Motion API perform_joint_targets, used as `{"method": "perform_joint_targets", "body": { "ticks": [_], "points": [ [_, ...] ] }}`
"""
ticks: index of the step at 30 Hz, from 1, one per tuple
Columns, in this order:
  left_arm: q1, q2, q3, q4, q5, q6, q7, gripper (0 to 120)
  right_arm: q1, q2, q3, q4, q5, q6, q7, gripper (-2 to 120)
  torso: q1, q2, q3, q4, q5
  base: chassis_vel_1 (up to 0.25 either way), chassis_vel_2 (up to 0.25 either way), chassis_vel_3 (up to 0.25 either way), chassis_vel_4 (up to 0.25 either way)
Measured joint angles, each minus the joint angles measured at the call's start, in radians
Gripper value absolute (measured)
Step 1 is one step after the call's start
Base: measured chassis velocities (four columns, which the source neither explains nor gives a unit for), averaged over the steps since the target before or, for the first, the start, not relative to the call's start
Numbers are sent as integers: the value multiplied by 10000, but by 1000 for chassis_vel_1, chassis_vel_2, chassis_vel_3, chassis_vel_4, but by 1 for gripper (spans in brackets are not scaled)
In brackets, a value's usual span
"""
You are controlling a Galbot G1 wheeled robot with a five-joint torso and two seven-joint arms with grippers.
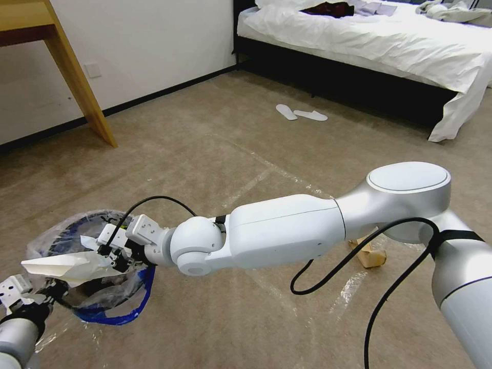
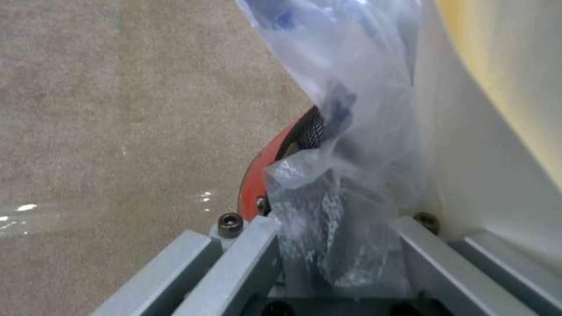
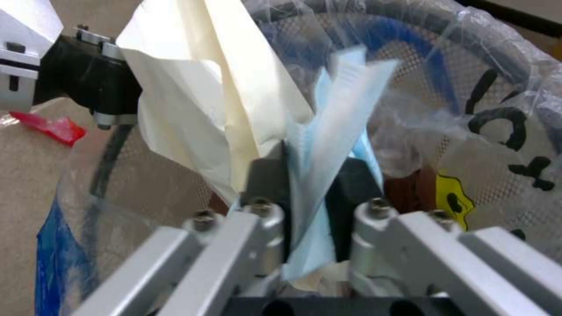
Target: Pick up the trash bin and place the garbage on the floor into it.
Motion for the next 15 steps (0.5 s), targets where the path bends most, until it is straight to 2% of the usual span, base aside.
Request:
{"method": "perform_joint_targets", "body": {
  "ticks": [1,3,6,8,9,11,12,14,15],
  "points": [
    [0,0,0,0,0,0,0,0,0,0,0,0,0,0,0,19,0,0,0,0,0,0,0,0,0],
    [-14,2,6,5,0,0,0,0,-19,-18,25,103,41,-46,77,32,0,0,0,0,0,0,0,0,0],
    [-15,3,7,10,0,0,0,0,-20,-25,28,128,41,-53,88,35,0,0,0,0,1,0,0,0,0],
    [-8,-4,8,19,4,0,0,0,-20,-60,32,164,41,-65,103,50,0,-1,0,0,0,0,0,0,0],
    [-8,-4,8,19,4,0,0,0,-20,-60,32,164,41,-65,103,50,0,-1,0,0,0,0,0,0,0],
    [1,-10,10,20,13,0,0,0,-17,-116,59,262,41,-67,114,60,0,0,0,0,0,0,0,0,0],
    [1,-10,10,20,13,0,0,0,-17,-116,59,262,41,-67,114,60,0,0,0,0,0,0,0,0,0],
    [3,-16,14,25,18,0,0,0,1,-195,122,402,43,-81,138,72,0,0,0,0,1,0,0,0,0],
    [3,-16,14,25,18,0,0,0,1,-195,122,402,43,-81,138,72,0,0,0,0,1,0,0,0,0]
  ]
}}
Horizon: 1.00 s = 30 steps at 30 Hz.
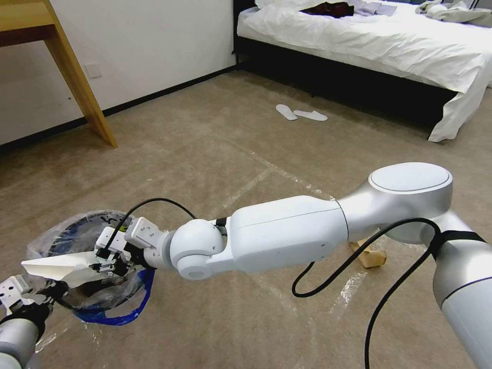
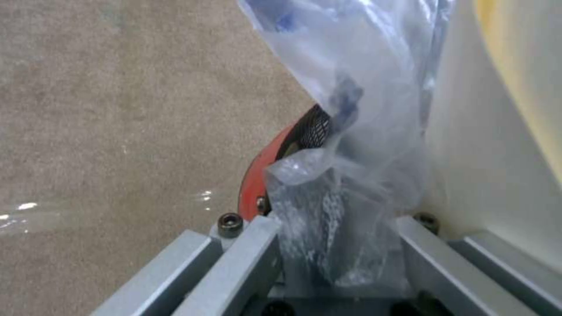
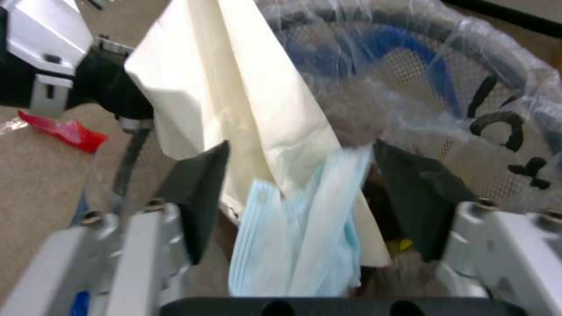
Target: Pick up the trash bin and place the garbage on the floor into it.
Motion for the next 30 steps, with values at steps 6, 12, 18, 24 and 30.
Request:
{"method": "perform_joint_targets", "body": {
  "ticks": [6,12,18,24,30],
  "points": [
    [-8,-12,6,45,5,0,-2,0,-17,-229,383,267,72,-17,139,95,-1,0,0,0,0,0,0,0,0],
    [-20,-3,-6,80,15,0,-6,0,-241,-584,1151,604,148,-39,456,100,0,0,0,0,0,0,0,0,0],
    [-74,55,-87,211,36,-3,-6,0,-1091,-1608,2910,1122,-243,674,888,100,0,0,0,3,1,0,0,0,0],
    [-159,66,-172,247,42,-18,-5,0,-3192,-3526,6338,1693,-1219,1386,706,100,1,0,1,-6,7,0,0,0,0],
    [-93,69,-302,151,10,-27,-6,0,-5614,-5020,10511,2654,-1494,1816,173,100,-1,1,-1,-1,6,0,0,0,0]
  ]
}}
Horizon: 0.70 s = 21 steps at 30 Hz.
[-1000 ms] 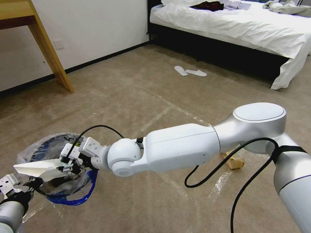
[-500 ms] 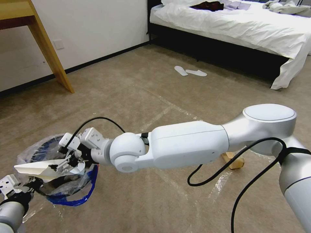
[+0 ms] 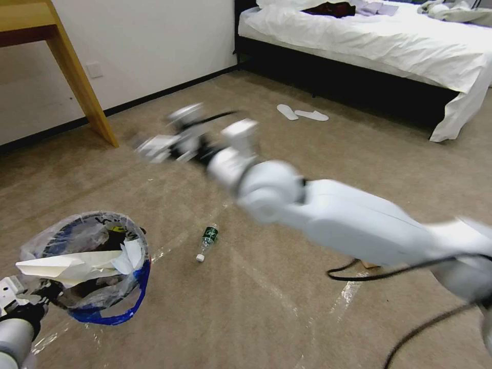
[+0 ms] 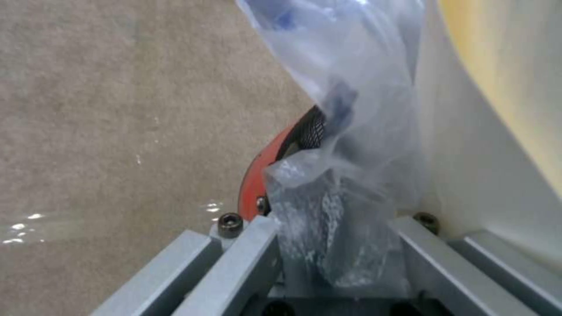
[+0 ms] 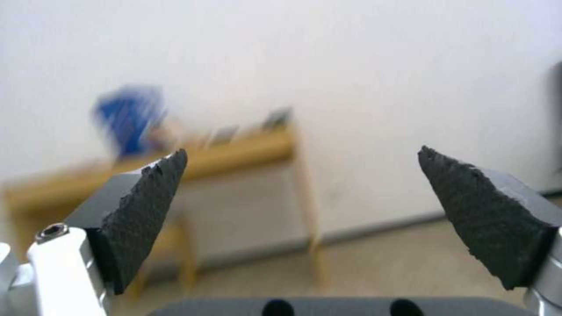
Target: Pick up the trash bin and place the garbage on the floor into it.
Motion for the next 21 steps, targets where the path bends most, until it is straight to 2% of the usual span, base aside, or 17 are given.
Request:
{"method": "perform_joint_targets", "body": {
  "ticks": [1,2,5,6,8,9,10,11,12,14,15,16,18,19,21],
  "points": [
    [35,1,-28,-15,-7,-1,-3,0,-741,-282,1042,86,-219,128,-163,100,0,0,0,3,1,0,0,0,0],
    [35,1,-28,-15,-7,-1,-3,0,-741,-282,1042,86,-219,128,-163,100,0,0,0,3,1,0,0,0,0],
    [33,0,-67,-48,-72,-1,-39,0,-3298,-868,4295,397,-1444,699,-673,100,1,-1,3,2,4,0,0,0,0],
    [33,0,-67,-48,-72,-1,-39,0,-3298,-868,4295,397,-1444,699,-673,100,1,-1,3,2,4,0,0,0,0],
    [10,-21,-114,-79,-121,-1,-78,0,-5295,-910,6754,1081,-2401,1031,-966,100,-1,1,-1,-2,-8,0,0,0,0],
    [16,-21,-138,-82,-123,-2,-87,0,-6144,-824,7504,1336,-2718,1119,-1052,100,-1,2,-2,-2,-8,0,0,0,0],
    [16,-21,-138,-82,-123,-2,-87,0,-6144,-824,7504,1336,-2718,1119,-1052,100,-1,2,-2,-2,-8,0,0,0,0],
    [48,-20,-162,-85,-125,0,-87,0,-7388,-624,8549,1641,-3228,1265,-1125,100,0,1,1,-3,8,0,0,0,0],
    [48,-20,-162,-85,-125,0,-87,0,-7388,-624,8549,1641,-3228,1265,-1125,100,0,1,1,-3,8,0,0,0,0],
    [88,-37,-204,-129,-121,-1,-96,0,-8990,-243,9872,1906,-4115,1807,-1278,100,-2,2,-2,-1,-8,0,0,0,0],
    [102,-56,-206,-140,-124,-1,-94,0,-9959,8,10499,2005,-4728,2123,-1428,100,-2,1,-1,1,-3,0,0,0,0],
    [102,-56,-206,-140,-124,-1,-94,0,-9959,8,10499,2005,-4728,2123,-1428,100,-2,1,-1,1,-3,0,0,0,0],
    [100,-114,-208,-178,-104,-1,-96,0,-11553,453,11112,2266,-5901,2542,-1514,100,-1,1,-1,-2,-3,0,0,0,0],
    [100,-114,-208,-178,-104,-1,-96,0,-11553,453,11112,2266,-5901,2542,-1514,100,-1,1,-1,-2,-3,0,0,0,0],
    [101,-174,-206,-225,-102,-1,-94,0,-12358,842,11247,2499,-6683,2519,-1285,100,-2,2,-1,-2,-8,0,0,0,0]
  ]
}}
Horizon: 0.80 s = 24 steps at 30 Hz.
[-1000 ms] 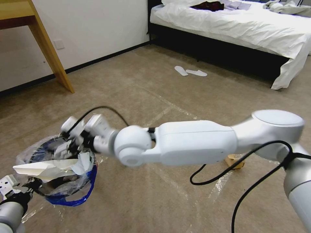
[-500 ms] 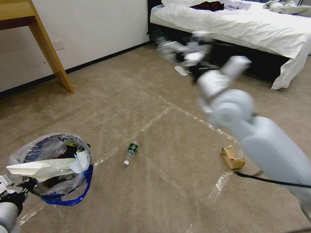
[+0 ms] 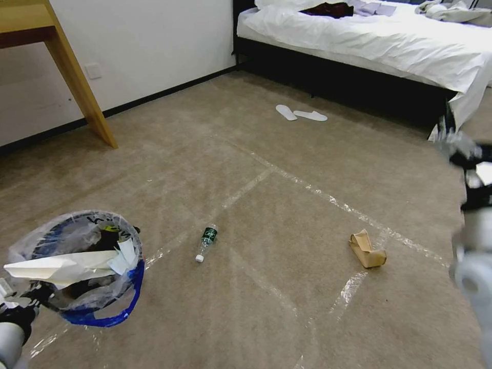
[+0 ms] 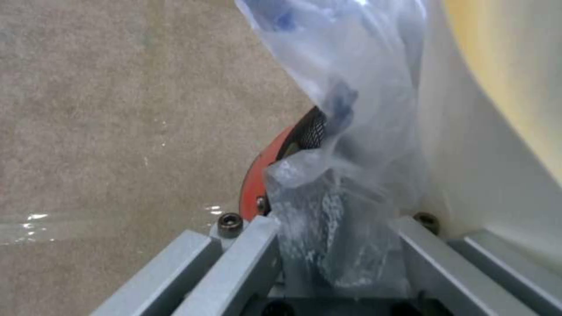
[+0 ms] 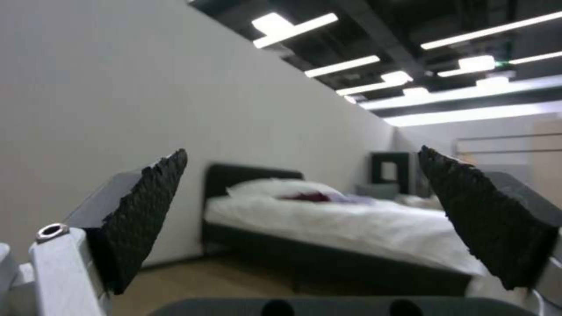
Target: Pick up the trash bin and place the garbage on the floor into it.
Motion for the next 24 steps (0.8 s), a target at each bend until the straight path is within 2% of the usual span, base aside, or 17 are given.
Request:
{"method": "perform_joint_targets", "body": {
  "ticks": [1,3,7,16,24],
  "points": [
    [0,0,0,0,0,0,0,0,0,0,0,0,0,0,0,100,0,0,0,0,0,0,0,0,0],
    [38,-44,-1,-56,12,0,-2,0,-383,542,-224,40,-714,-96,346,100,0,0,1,3,3,0,0,0,0],
    [92,-50,-6,-79,12,-1,6,0,-405,935,-690,-4,-1061,-265,582,100,0,0,2,3,2,0,0,0,0],
    [135,-41,-51,-160,-2,-7,7,0,-298,1156,-1301,-206,-1488,-337,705,100,1,0,2,4,1,0,0,0,0],
    [165,-43,-84,-198,-26,-12,8,0,-159,1185,-1569,-278,-1471,-362,727,100,2,-2,3,3,0,-93,81,99,-93]
  ]
}}
